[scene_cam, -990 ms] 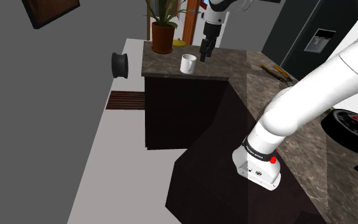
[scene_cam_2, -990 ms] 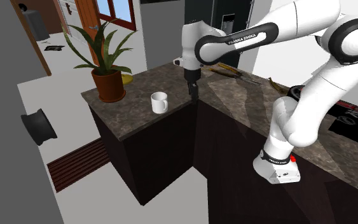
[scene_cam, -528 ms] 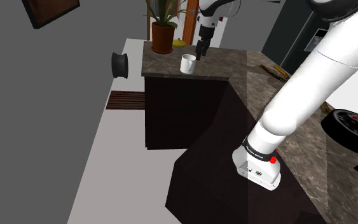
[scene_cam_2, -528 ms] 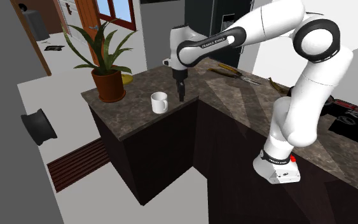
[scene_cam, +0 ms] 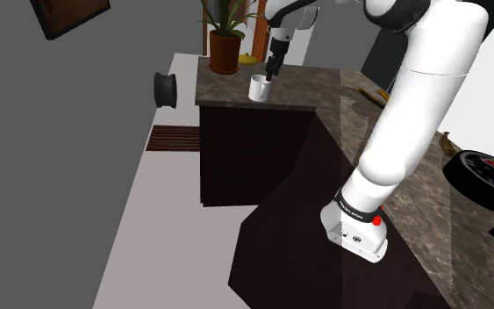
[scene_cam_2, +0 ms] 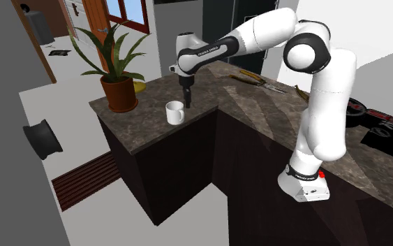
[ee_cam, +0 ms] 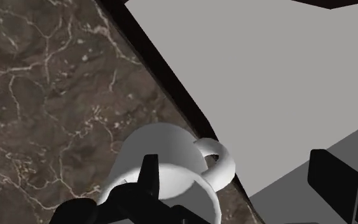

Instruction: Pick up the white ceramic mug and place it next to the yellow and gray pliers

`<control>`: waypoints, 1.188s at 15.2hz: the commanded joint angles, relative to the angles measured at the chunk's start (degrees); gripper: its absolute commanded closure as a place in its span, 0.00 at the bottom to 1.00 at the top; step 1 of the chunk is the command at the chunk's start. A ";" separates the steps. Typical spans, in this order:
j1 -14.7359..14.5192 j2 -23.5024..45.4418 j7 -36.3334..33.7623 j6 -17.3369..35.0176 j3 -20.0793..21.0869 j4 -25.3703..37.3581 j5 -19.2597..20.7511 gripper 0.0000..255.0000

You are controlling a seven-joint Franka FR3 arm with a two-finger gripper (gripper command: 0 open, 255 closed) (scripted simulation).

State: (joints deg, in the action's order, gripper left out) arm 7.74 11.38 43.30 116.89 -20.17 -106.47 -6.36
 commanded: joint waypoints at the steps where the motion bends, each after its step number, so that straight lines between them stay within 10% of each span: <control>1: 1.27 4.63 2.14 -0.40 -0.04 5.08 -1.91 0.00; 8: 7.29 21.03 7.29 -3.90 1.24 25.47 -7.30 0.00; 18: 7.30 23.13 7.82 0.68 1.81 22.90 -8.12 0.00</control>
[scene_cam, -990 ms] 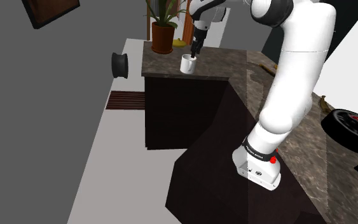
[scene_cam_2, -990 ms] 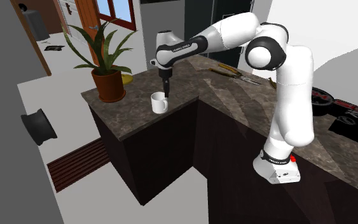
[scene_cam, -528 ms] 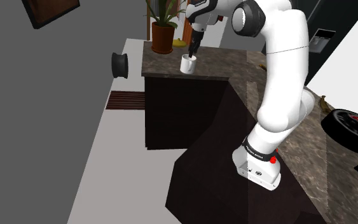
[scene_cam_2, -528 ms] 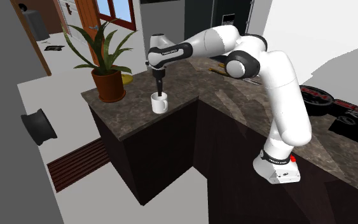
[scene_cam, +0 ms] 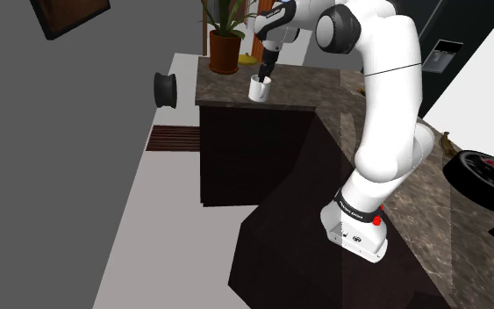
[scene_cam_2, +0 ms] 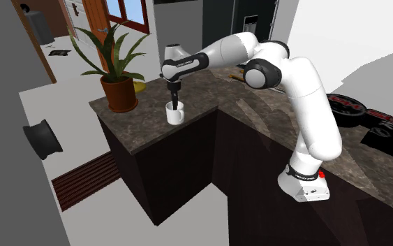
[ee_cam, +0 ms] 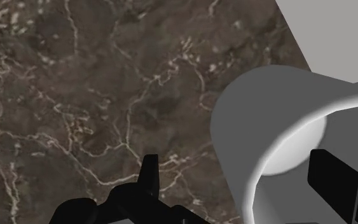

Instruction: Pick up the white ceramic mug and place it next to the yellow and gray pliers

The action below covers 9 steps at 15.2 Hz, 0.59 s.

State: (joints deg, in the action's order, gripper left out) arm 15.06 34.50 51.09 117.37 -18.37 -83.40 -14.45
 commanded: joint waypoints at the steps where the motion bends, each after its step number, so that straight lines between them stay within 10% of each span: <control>1: -0.01 0.01 0.04 0.20 0.01 -0.17 -0.02 0.00; 6: -0.01 0.01 0.03 0.19 0.01 -0.16 -0.02 0.00; 7: -0.01 0.01 0.03 0.19 0.01 -0.16 -0.02 1.00; 9: -0.01 0.01 0.03 0.19 0.01 -0.16 -0.02 1.00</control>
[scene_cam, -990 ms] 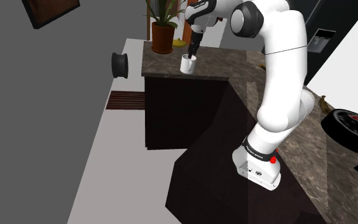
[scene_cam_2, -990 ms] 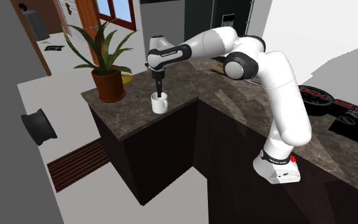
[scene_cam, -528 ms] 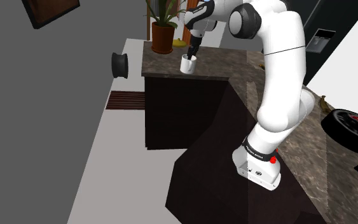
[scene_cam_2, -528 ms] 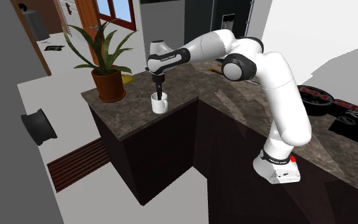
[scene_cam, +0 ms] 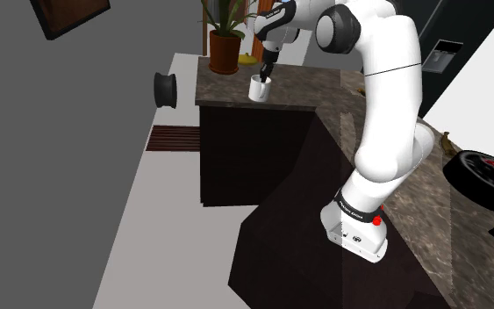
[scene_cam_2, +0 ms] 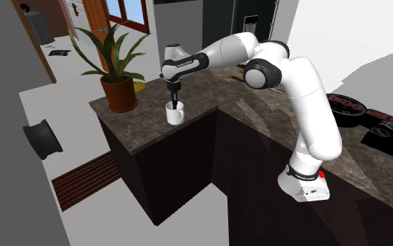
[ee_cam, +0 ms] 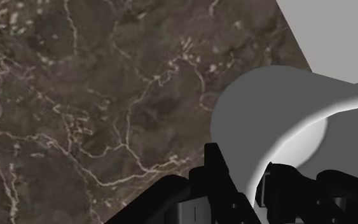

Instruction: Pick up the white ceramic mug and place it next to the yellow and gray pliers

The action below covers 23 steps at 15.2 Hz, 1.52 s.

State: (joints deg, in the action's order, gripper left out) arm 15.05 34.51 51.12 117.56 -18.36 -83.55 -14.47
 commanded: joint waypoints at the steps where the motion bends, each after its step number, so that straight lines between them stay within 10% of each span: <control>1: 0.00 0.00 0.00 0.00 0.00 0.00 0.00 1.00; 23: 0.21 -3.15 -1.43 -10.41 -0.83 7.48 1.47 1.00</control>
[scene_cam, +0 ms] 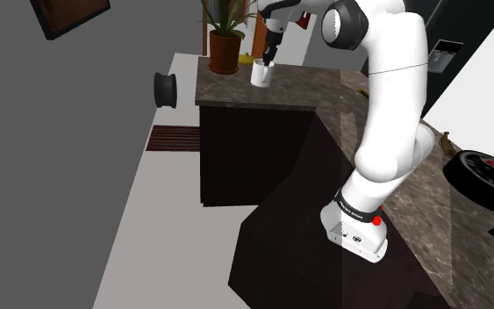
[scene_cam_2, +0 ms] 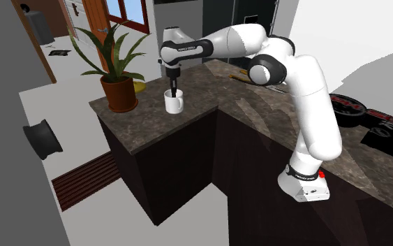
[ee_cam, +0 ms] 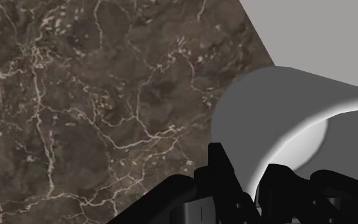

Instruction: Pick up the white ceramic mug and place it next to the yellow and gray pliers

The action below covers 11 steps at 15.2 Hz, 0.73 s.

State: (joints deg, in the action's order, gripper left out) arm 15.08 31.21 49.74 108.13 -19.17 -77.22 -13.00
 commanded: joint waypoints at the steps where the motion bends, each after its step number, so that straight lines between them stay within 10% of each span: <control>1: 0.23 0.06 -0.13 -1.70 -0.06 1.78 0.06 1.00; 11: 1.07 0.08 -0.88 -9.38 -0.24 9.59 0.33 1.00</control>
State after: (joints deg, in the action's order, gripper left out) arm 15.94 31.00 48.95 99.85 -19.42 -69.02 -12.63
